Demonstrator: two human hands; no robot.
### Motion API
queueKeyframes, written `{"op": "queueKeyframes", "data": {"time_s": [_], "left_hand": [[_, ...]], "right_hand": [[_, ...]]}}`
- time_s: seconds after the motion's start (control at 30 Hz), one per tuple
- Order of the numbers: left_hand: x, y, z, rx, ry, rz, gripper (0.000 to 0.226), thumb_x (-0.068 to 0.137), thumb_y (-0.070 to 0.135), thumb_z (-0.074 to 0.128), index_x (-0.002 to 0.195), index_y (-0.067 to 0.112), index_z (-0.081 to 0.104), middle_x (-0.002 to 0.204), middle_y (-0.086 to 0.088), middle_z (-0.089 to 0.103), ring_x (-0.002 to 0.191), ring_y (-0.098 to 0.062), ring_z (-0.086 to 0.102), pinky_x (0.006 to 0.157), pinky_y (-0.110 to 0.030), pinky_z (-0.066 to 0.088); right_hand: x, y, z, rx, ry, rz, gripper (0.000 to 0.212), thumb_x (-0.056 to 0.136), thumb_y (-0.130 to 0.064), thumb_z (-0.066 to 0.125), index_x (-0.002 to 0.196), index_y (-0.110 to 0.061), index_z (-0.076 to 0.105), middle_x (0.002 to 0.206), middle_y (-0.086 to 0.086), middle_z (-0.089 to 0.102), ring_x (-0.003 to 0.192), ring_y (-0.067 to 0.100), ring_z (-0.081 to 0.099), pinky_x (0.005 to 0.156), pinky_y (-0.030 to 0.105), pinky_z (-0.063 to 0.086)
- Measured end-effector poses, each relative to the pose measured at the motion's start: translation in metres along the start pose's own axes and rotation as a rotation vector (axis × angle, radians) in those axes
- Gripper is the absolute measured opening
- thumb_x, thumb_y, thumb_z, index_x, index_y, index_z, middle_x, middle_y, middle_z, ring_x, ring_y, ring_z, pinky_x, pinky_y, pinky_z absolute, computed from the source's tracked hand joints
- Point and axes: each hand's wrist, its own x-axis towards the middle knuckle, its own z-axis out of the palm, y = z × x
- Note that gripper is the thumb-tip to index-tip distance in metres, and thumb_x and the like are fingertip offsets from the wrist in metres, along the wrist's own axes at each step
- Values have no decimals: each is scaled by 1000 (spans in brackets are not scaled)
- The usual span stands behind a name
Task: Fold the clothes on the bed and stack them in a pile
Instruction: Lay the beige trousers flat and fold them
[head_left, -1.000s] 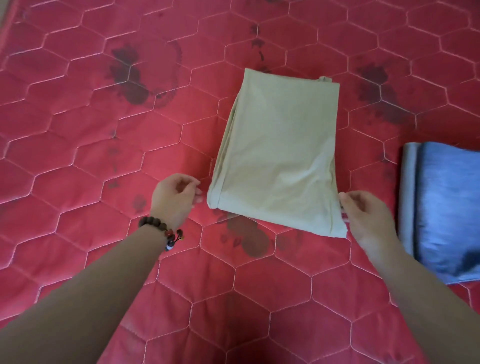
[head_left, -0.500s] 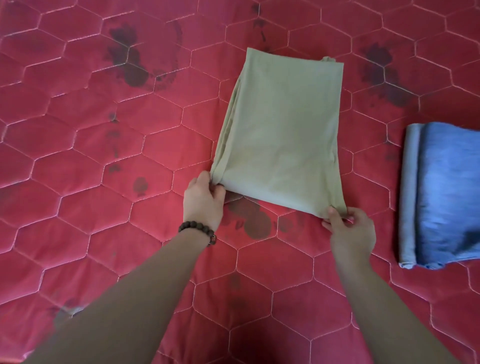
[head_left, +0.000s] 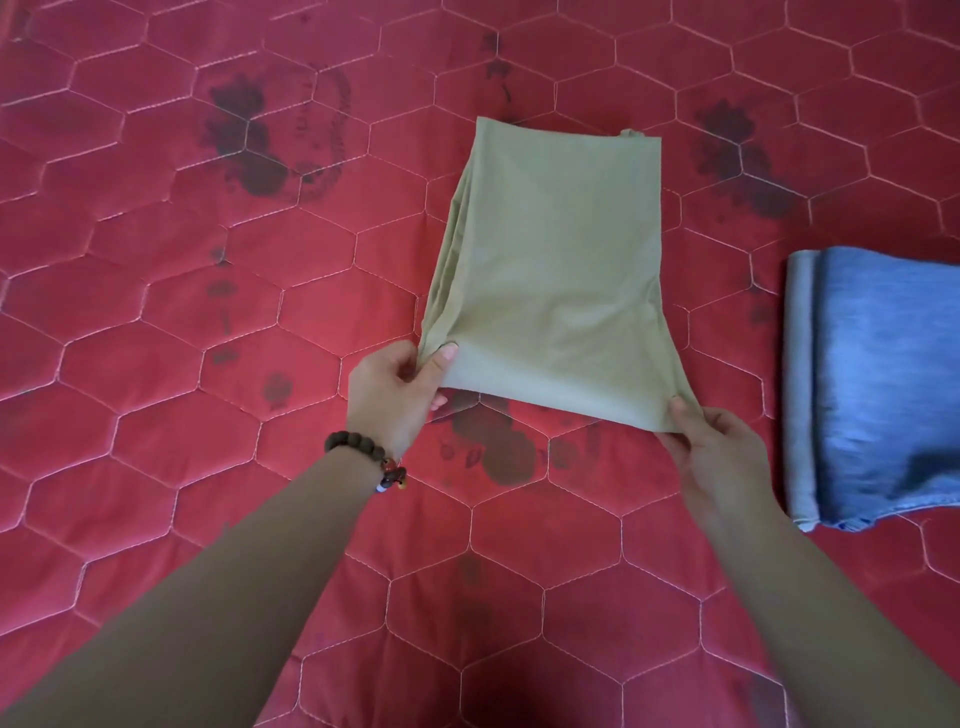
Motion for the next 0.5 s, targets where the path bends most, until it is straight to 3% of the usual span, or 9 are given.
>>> {"op": "queueKeyframes", "data": {"time_s": [0.1,0.17,0.23,0.33,0.43,0.5], "left_hand": [[8,-4,-6,144,157,-7,52,100,34,45,68,-4,59,60,-17,64,47,-9,59,53,-21,45],[15,-7,-15,35,220,-140,47,102,30,42,70,5,64,65,-8,69,51,-9,65,63,-23,56],[11,-10,-20,-95,73,-200,40,101,38,45,86,8,67,83,-5,71,64,-12,71,67,-30,60],[-1,-9,-9,-33,-228,-137,44,86,56,52,100,17,64,102,2,67,84,-13,70,67,-29,60],[2,-5,6,-13,-244,-206,50,89,44,63,100,-5,60,99,-6,66,94,-21,68,71,-30,60],[7,-5,10,-41,-192,-274,54,90,41,63,95,-12,59,90,-14,62,89,-28,70,77,-36,60]], "right_hand": [[3,-5,-5,52,-3,-2,18,94,-6,60,77,-6,53,92,10,65,97,18,65,88,28,55],[7,-7,-10,77,6,14,13,95,-6,58,83,-5,53,98,9,65,99,19,65,83,28,58],[9,-7,-13,12,-43,50,6,96,-10,57,94,-4,54,106,10,64,99,21,66,80,31,59],[8,-5,-15,-93,-131,73,26,95,-16,60,116,0,56,113,13,65,102,25,66,85,33,57],[9,-8,-15,-107,-117,85,35,92,-18,64,119,3,57,114,15,67,106,26,66,85,31,57],[11,-10,-17,-89,-98,70,26,91,-17,66,106,3,60,110,15,68,103,24,67,76,26,60]]}}
